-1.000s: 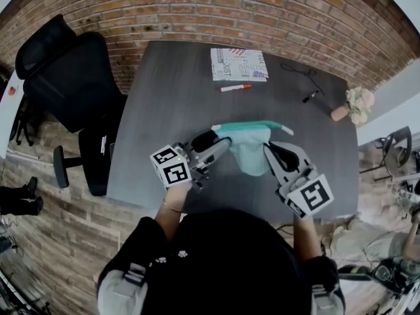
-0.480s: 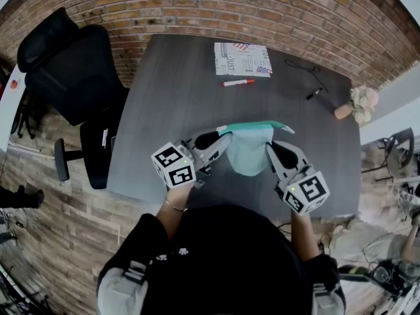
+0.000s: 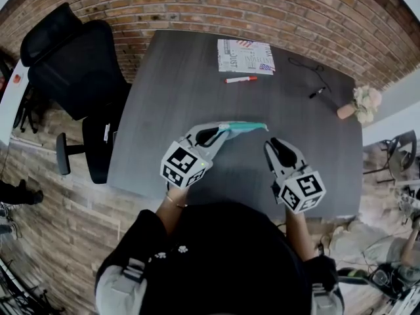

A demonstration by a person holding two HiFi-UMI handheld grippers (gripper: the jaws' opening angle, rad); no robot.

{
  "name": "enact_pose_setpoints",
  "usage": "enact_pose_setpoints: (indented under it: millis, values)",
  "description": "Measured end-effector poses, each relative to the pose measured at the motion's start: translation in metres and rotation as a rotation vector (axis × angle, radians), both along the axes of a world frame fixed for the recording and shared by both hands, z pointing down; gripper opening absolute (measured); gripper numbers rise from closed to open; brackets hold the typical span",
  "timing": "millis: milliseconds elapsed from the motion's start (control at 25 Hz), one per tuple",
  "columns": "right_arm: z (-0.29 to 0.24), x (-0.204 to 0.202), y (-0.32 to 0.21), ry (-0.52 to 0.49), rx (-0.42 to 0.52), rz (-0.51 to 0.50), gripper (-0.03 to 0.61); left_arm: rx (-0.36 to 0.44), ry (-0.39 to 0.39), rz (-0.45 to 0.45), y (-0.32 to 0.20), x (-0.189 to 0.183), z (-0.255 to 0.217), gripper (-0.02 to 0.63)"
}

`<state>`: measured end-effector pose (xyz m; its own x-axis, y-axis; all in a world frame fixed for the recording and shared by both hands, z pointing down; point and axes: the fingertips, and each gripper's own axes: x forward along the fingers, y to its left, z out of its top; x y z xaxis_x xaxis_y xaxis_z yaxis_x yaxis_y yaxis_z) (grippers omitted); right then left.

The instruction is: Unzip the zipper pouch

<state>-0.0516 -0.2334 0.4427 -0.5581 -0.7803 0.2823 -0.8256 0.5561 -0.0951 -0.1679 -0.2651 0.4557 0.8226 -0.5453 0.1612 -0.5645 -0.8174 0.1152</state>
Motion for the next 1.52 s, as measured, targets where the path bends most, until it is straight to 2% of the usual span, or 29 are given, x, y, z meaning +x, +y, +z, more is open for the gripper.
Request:
enact_pose_setpoints:
  millis: [280,360,480,560,960,1200,1360,1520]
  values:
    - [-0.021,-0.064,-0.004,0.041,0.08,-0.157,0.072,0.091,-0.2,0.019,0.007,0.013,0.01,0.011]
    - [-0.023,-0.079,-0.004,0.091,0.097,-0.197,0.074,0.14,-0.282,0.031,0.01,0.017,0.014,0.011]
    - [-0.017,-0.097,0.001,0.203,0.06,-0.237,0.075,0.238,-0.433,0.06,0.015,0.023,0.02,0.009]
    - [-0.012,-0.103,0.002,0.244,0.05,-0.255,0.08,0.283,-0.498,0.084,0.019,0.028,0.022,0.009]
    - [0.006,-0.101,-0.001,0.323,0.03,-0.234,0.075,0.394,-0.657,0.138,0.028,0.041,0.034,0.009]
    - [0.003,-0.096,0.002,0.267,0.013,-0.213,0.064,0.413,-0.682,0.129,0.028,0.038,0.034,0.009]
    - [0.002,-0.088,0.003,0.236,0.004,-0.183,0.028,0.418,-0.7,0.117,0.027,0.035,0.035,0.009]
    - [0.006,-0.084,0.002,0.156,0.016,-0.209,0.026,0.442,-0.718,0.109,0.028,0.034,0.033,0.009]
